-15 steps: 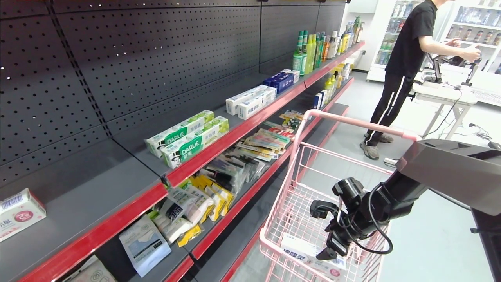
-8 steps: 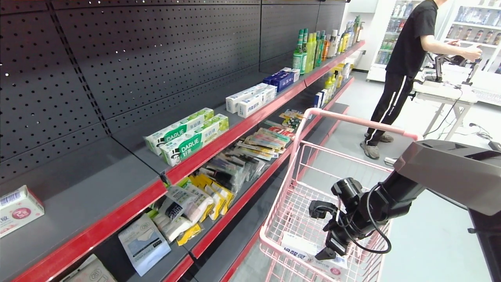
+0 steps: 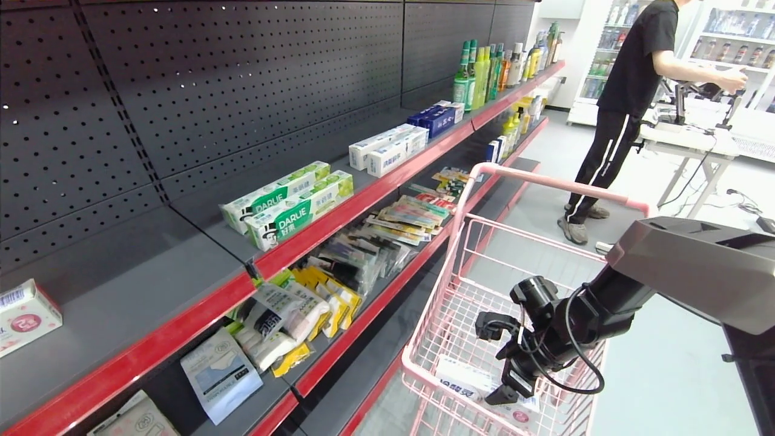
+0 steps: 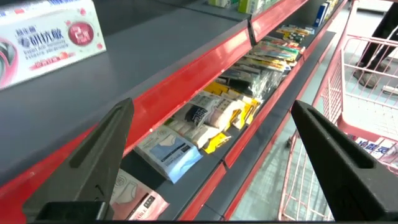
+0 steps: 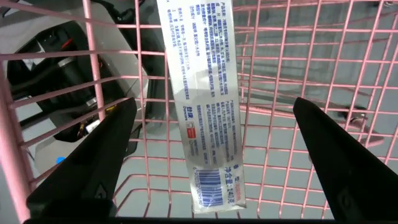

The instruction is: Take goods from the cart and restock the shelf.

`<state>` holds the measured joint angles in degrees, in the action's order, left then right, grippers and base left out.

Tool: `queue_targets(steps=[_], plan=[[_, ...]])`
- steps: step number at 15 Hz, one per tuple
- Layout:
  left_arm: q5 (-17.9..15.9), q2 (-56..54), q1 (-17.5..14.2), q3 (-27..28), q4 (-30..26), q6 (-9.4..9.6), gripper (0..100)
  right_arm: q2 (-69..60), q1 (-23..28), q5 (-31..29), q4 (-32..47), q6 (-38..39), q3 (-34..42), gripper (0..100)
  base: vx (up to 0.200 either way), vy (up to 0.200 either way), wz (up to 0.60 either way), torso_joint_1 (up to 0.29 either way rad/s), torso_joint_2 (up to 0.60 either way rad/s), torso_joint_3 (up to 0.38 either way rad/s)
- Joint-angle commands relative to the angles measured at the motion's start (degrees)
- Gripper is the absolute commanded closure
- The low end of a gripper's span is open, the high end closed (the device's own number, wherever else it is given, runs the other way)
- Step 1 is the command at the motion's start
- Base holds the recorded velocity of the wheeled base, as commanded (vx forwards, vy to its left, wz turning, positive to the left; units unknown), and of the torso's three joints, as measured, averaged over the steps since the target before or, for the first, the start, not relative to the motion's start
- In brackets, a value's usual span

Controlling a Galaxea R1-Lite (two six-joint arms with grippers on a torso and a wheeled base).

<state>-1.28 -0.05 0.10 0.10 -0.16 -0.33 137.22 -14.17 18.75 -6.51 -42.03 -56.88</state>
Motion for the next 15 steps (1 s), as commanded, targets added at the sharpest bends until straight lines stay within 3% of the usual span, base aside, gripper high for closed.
queue_targets(steps=[1,8,15], plan=[[0.0,0.0,0.0,0.0,0.0,-0.02,0,-0.1,0.0,0.1,-0.1,-0.1,0.0,0,0.000,0.000,0.00,-0.124,0.30,0.159],[0.0,0.0,0.0,0.0,0.0,-0.02,0,0.0,0.0,0.1,-1.8,-0.1,0.8,0,0.000,0.000,0.00,-0.097,0.25,0.149],[0.0,0.0,0.0,0.0,0.0,-0.02,0,0.1,-0.9,-2.0,-4.7,-1.6,2.2,0,0.000,0.000,0.00,-0.015,0.04,0.030]])
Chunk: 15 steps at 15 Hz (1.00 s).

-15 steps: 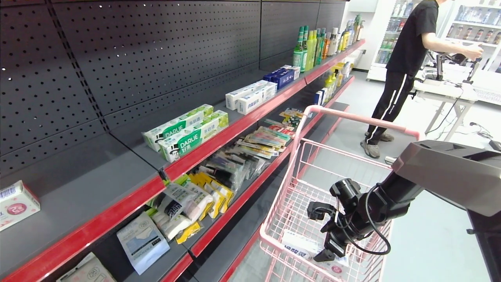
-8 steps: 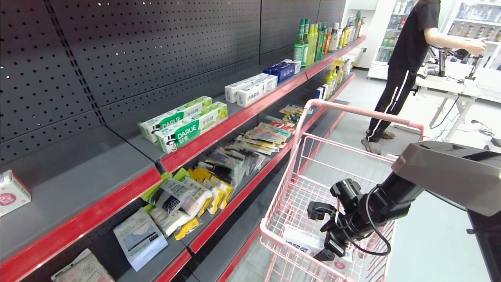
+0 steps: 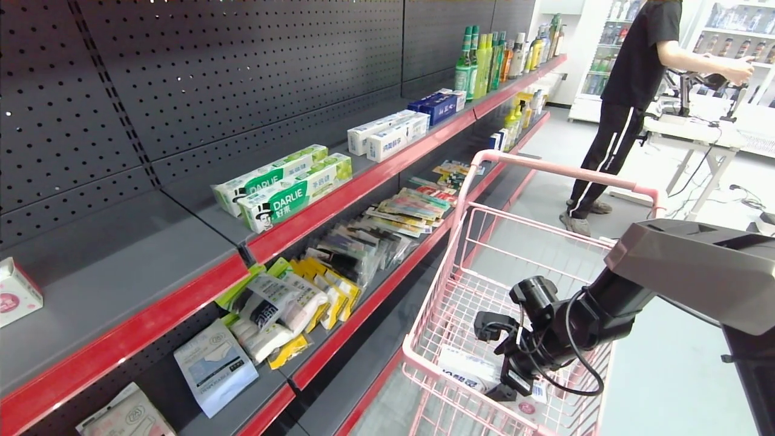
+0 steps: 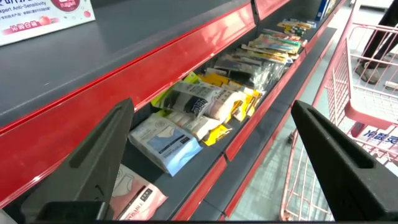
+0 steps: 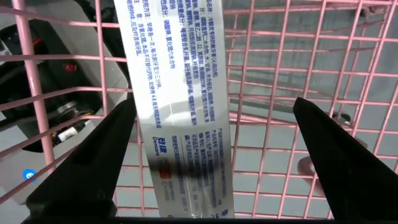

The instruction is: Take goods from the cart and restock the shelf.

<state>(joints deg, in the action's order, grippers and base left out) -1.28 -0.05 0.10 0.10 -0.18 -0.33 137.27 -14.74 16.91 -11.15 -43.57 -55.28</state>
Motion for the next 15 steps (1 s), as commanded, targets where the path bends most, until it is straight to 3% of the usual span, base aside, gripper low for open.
queue_targets(steps=[1,3,14,15], plan=[[0.0,0.0,0.0,0.0,0.0,-0.02,0,0.4,-0.7,-1.3,-2.6,-0.1,1.5,0,0.000,0.000,0.00,0.000,0.00,0.000],[0.0,0.0,-0.1,0.0,0.0,-0.02,0,0.8,-0.9,-1.7,-5.5,-0.1,2.7,0,0.000,0.000,0.00,0.000,0.00,0.000],[0.0,0.0,0.0,0.0,0.0,-0.02,0,0.9,-1.1,-1.8,-5.8,-0.1,3.1,0,0.000,0.000,0.00,0.000,0.00,0.000],[0.0,0.0,-0.1,0.0,0.0,-0.02,0,0.9,-1.1,-1.8,-5.9,-0.2,3.1,100,0.000,0.000,0.00,0.000,0.00,0.000]])
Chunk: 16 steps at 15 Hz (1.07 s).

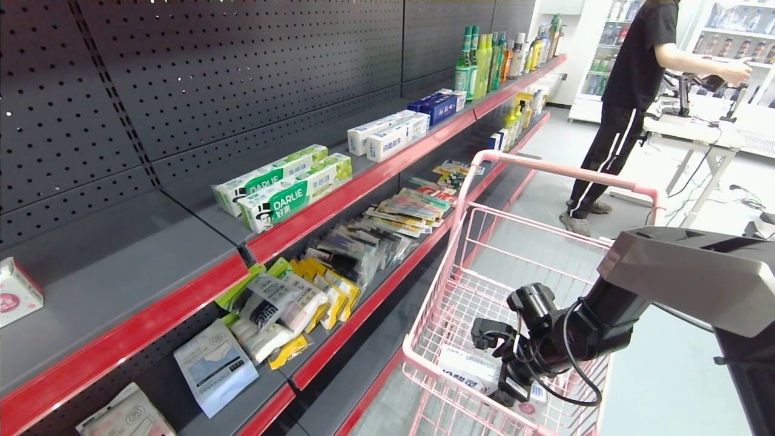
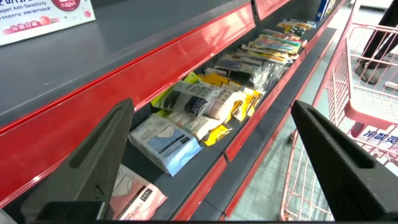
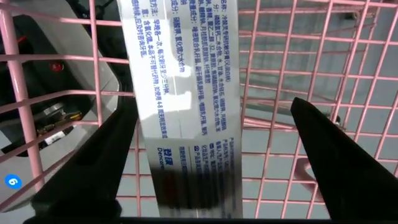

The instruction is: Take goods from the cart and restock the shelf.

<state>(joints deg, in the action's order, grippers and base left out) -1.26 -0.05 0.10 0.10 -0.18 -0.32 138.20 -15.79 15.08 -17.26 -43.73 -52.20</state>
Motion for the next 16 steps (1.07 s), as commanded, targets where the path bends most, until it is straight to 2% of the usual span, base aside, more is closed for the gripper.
queue_targets(steps=[1,7,9,10,12,14,16], plan=[[0.0,0.0,0.0,0.0,0.0,-0.03,0,0.4,0.0,0.0,-2.0,0.0,0.9,100,0.000,0.000,0.00,0.000,0.00,0.000],[-0.1,0.0,0.0,0.0,0.0,-0.03,0,0.3,0.9,0.7,-4.0,1.9,1.8,100,0.000,0.000,0.00,0.000,0.00,0.000],[-0.1,0.0,0.0,0.0,0.0,-0.03,0,-3.8,2.3,1.3,-3.9,11.3,1.5,100,0.000,0.000,0.00,0.000,0.00,0.000],[-0.1,0.0,0.0,0.0,0.0,-0.03,0,-6.9,2.6,1.2,-3.9,19.0,0.6,100,0.000,0.000,0.00,0.000,0.00,0.000],[-0.1,0.0,0.0,0.0,0.0,-0.03,0,-13.6,3.6,0.7,-3.6,27.2,-0.5,100,0.000,0.000,0.00,0.000,0.00,0.000],[-0.1,0.0,0.0,0.0,0.0,-0.03,0,-20.3,5.3,-1.6,-3.4,28.5,0.5,100,0.000,0.000,0.00,0.000,0.00,0.000],[-0.1,0.0,0.0,0.0,0.0,-0.03,0,-26.6,6.6,-3.5,-3.3,33.0,2.5,100,0.000,0.000,0.00,0.000,0.00,0.000]])
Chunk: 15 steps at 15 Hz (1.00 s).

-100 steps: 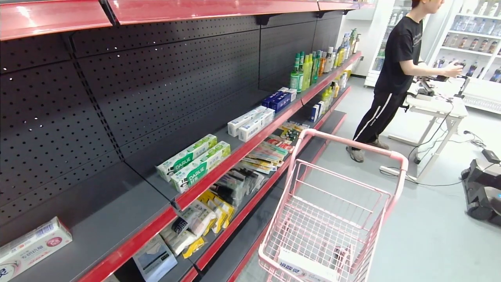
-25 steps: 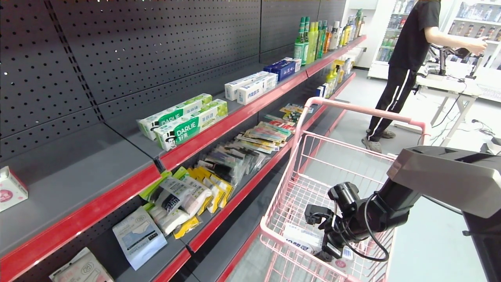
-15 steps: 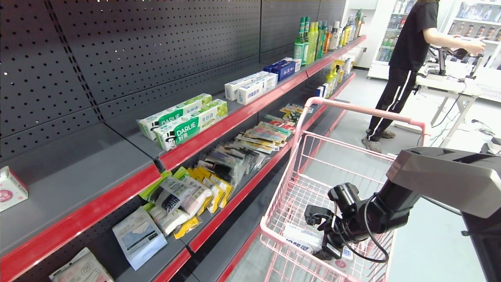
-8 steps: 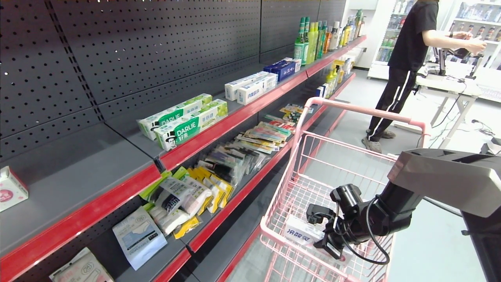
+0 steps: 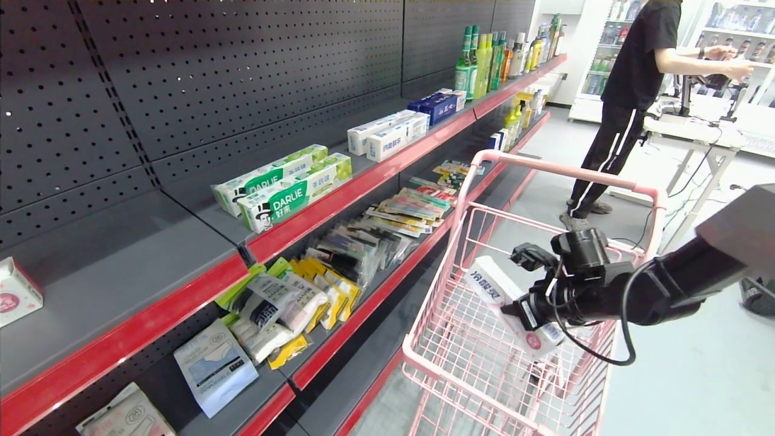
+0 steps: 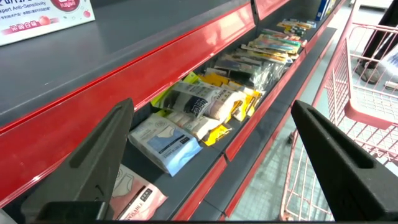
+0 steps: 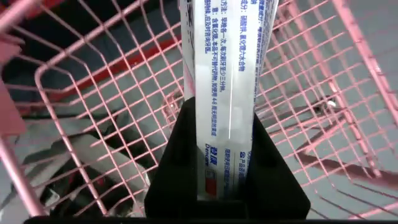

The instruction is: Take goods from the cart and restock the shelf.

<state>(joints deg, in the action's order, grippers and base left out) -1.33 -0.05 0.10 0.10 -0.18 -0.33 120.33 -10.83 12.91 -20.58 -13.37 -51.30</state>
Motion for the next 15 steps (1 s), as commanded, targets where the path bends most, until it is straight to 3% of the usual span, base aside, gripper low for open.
queue_targets(steps=[1,5,10,15], plan=[[-0.1,0.0,0.0,0.0,0.0,-0.02,0,-12.1,1.9,-1.7,1.3,5.1,2.7,100,0.000,0.000,0.00,0.000,0.00,0.000],[-0.1,0.0,0.0,0.0,0.0,-0.02,0,-30.8,2.5,-3.3,19.8,12.9,1.4,100,0.000,0.000,0.00,0.000,0.00,0.000],[-0.1,0.0,0.0,0.0,0.0,-0.02,0,-45.0,8.2,-3.9,21.5,5.5,8.6,100,0.000,0.000,0.00,0.000,0.00,0.000],[-0.1,0.0,0.0,0.0,0.0,-0.02,0,-52.6,13.2,-5.5,21.6,5.0,13.6,100,0.000,0.000,0.00,0.007,-0.01,-0.008]])
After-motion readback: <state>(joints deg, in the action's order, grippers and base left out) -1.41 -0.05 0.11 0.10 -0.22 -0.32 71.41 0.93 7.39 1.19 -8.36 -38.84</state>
